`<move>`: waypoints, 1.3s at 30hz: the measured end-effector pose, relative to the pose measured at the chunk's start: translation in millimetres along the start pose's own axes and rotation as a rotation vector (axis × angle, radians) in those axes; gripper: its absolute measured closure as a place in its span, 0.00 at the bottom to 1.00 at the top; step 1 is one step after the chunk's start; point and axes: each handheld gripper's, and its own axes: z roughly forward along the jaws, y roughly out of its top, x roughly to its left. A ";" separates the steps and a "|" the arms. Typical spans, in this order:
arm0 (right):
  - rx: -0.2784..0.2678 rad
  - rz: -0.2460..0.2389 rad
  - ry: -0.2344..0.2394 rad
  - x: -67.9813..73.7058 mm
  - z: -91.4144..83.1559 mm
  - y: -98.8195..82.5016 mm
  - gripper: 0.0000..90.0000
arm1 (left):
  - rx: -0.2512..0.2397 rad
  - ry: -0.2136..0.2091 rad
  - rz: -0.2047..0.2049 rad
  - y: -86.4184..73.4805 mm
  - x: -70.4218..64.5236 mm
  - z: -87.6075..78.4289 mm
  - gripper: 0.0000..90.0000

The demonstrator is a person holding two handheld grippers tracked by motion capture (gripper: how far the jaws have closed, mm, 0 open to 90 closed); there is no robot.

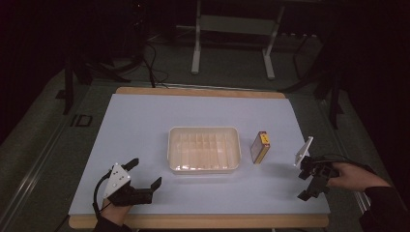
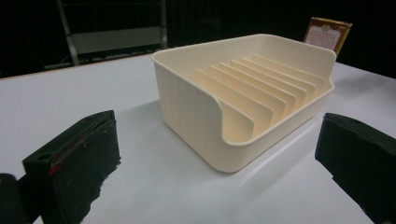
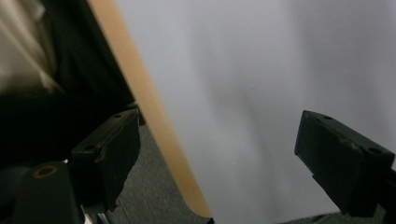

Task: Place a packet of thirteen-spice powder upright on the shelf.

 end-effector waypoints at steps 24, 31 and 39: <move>0.056 -0.240 0.002 42.8 -4.2 49.5 0.17 | 0.006 -0.015 0.010 -0.5 -1.6 0.3 0.00; 0.063 -0.264 0.027 47.3 -4.1 67.3 0.16 | 0.008 -0.019 0.009 -1.0 -1.4 -0.5 0.00; 0.085 -0.357 0.025 59.6 -9.0 80.9 0.16 | 0.009 -0.020 0.004 -1.8 -1.4 -1.1 0.00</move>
